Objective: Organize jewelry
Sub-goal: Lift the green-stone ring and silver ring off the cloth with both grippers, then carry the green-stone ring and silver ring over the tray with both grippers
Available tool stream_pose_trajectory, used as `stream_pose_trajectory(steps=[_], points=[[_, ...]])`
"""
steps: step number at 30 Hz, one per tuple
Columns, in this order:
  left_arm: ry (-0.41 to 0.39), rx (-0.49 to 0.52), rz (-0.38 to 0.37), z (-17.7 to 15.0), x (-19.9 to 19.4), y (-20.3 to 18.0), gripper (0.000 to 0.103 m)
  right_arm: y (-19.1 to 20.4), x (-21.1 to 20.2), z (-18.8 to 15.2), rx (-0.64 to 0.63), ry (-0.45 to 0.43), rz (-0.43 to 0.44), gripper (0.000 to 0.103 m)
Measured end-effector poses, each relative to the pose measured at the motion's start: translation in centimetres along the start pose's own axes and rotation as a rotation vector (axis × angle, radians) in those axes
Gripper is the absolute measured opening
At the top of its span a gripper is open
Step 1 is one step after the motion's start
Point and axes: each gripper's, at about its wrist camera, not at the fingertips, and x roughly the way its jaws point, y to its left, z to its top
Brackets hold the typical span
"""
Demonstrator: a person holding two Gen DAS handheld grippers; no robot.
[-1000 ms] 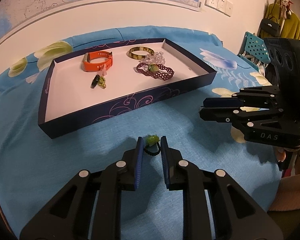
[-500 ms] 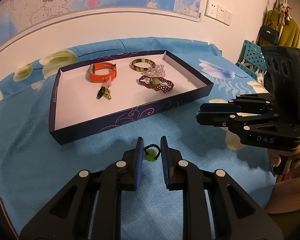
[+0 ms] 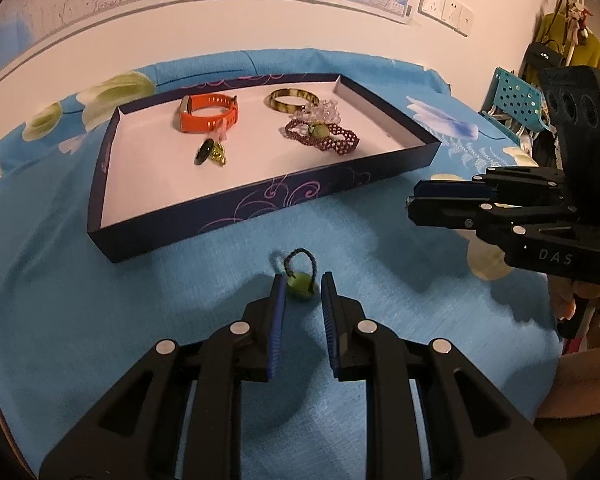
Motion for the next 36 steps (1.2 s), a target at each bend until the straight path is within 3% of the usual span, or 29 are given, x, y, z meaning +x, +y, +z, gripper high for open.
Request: stream_pose_trajectory(steps=[17, 36], points=[[-0.003, -0.010, 0.001, 0.3, 0.2, 0.0, 0.016, -0.2, 0.1, 0.1, 0.009, -0.015, 0.006, 0.018], [-0.136, 0.006, -0.008, 3.5, -2.9, -0.2, 0.016, -0.2, -0.8, 2.2, 0.000, -0.084, 0.003, 0.018]])
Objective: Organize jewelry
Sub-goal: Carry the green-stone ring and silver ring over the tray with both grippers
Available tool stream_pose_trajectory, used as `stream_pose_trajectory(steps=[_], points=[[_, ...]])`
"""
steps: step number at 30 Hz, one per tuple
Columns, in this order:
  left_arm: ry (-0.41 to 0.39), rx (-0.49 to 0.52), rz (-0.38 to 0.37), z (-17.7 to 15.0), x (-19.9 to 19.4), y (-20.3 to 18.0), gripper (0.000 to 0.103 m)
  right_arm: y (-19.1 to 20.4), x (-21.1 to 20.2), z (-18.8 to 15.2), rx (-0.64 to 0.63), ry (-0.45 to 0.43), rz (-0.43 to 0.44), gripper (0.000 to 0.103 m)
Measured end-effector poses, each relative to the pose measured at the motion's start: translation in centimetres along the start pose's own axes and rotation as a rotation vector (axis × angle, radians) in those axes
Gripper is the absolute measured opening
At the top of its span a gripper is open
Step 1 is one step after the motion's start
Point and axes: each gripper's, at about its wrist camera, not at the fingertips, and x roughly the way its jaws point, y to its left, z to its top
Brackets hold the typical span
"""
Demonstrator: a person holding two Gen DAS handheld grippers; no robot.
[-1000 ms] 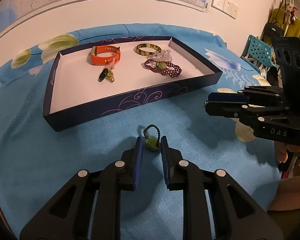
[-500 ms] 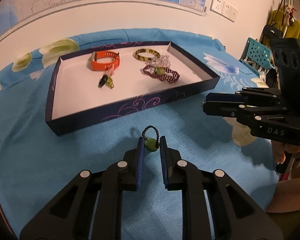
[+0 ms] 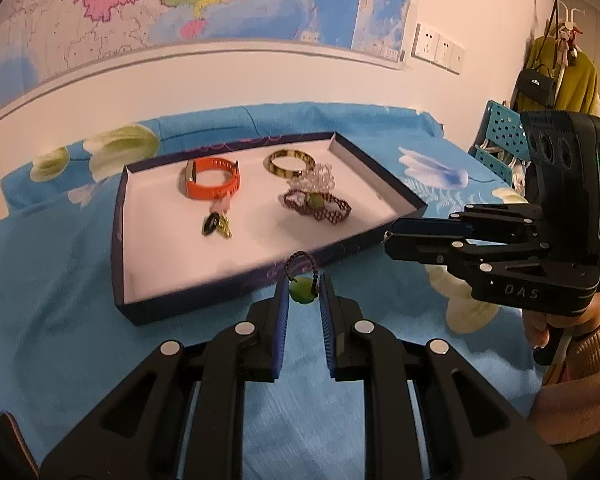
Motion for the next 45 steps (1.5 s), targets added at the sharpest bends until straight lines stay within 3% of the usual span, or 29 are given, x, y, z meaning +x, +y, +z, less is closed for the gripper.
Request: stream_pose_trajectory(steps=[15, 45], points=[[-0.046, -0.002, 0.026, 2.1, 0.3, 0.5, 0.016, -0.4, 0.4, 2.1, -0.013, -0.037, -0.002, 0.018], [-0.039, -0.025, 0.075, 3.9, 2.7, 2.0, 0.016, -1.7, 3.0, 3.7, -0.005, -0.028, -0.023, 0.018]])
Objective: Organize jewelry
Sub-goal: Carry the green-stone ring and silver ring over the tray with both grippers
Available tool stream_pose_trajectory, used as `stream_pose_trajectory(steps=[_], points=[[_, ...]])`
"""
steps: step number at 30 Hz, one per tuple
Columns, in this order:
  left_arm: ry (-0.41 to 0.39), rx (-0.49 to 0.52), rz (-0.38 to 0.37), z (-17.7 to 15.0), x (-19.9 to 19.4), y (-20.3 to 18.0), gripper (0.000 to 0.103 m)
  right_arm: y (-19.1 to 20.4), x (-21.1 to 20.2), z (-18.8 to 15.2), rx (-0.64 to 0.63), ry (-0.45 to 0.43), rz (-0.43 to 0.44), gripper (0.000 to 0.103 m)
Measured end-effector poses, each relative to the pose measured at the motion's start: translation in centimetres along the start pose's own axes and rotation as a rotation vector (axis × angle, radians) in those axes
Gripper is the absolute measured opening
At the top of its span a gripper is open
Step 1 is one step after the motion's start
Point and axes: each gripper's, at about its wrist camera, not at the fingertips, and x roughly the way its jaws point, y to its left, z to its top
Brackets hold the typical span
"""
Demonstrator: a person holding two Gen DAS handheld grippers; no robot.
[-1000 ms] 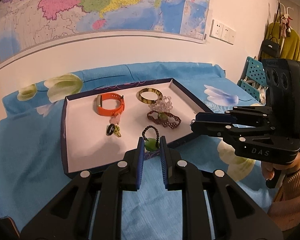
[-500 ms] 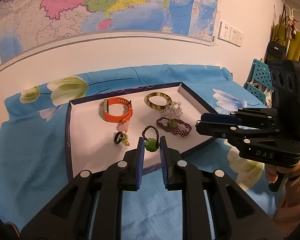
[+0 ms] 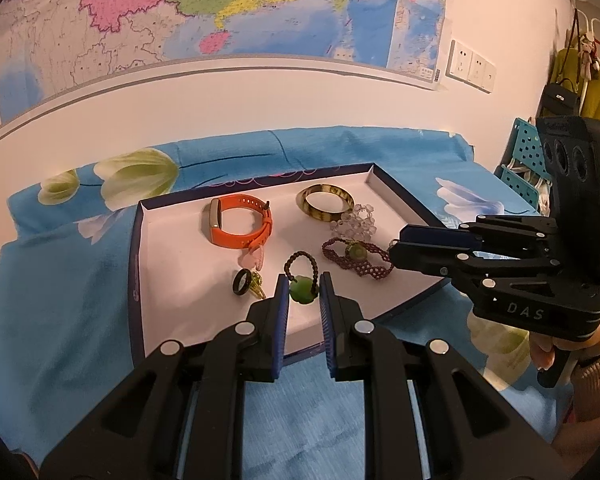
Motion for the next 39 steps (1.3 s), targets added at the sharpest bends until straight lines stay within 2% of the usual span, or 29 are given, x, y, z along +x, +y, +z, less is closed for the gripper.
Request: stream_pose_trajectory(steps=[39], points=[[0.033, -0.014, 0.020, 0.4, 2.2, 0.6, 0.016, -0.3, 2.1, 0.0, 0.017, 0.028, -0.020, 0.018]])
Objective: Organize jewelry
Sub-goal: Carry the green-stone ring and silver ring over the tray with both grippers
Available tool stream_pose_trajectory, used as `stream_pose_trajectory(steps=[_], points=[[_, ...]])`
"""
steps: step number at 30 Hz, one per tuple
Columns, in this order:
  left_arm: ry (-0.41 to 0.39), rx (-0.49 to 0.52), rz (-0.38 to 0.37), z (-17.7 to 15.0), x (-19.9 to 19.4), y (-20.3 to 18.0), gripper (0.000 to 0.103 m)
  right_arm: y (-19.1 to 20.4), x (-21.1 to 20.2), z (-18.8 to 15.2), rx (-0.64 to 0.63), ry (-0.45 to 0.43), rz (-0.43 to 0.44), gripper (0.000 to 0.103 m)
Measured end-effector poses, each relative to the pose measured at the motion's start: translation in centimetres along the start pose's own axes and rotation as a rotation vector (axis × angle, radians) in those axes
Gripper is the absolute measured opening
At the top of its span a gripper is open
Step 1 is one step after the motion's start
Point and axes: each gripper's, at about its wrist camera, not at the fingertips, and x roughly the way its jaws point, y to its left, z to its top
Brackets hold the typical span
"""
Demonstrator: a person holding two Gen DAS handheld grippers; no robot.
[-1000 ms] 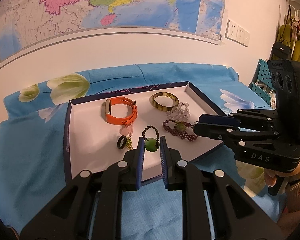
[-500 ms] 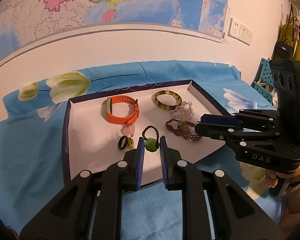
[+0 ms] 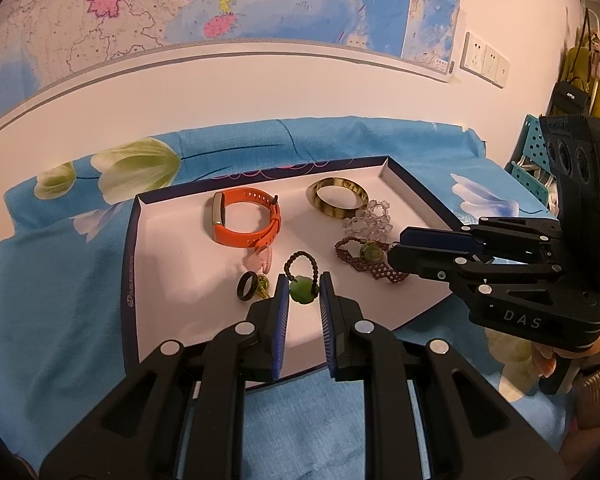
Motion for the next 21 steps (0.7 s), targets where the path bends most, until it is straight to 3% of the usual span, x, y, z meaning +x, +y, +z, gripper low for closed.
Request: stream_pose_trajectory(steps=[21], points=[[0.018, -0.010, 0.012, -0.04, 0.92, 0.30, 0.016, -0.02, 0.74, 0.15, 0.000, 0.012, -0.006, 0.018]])
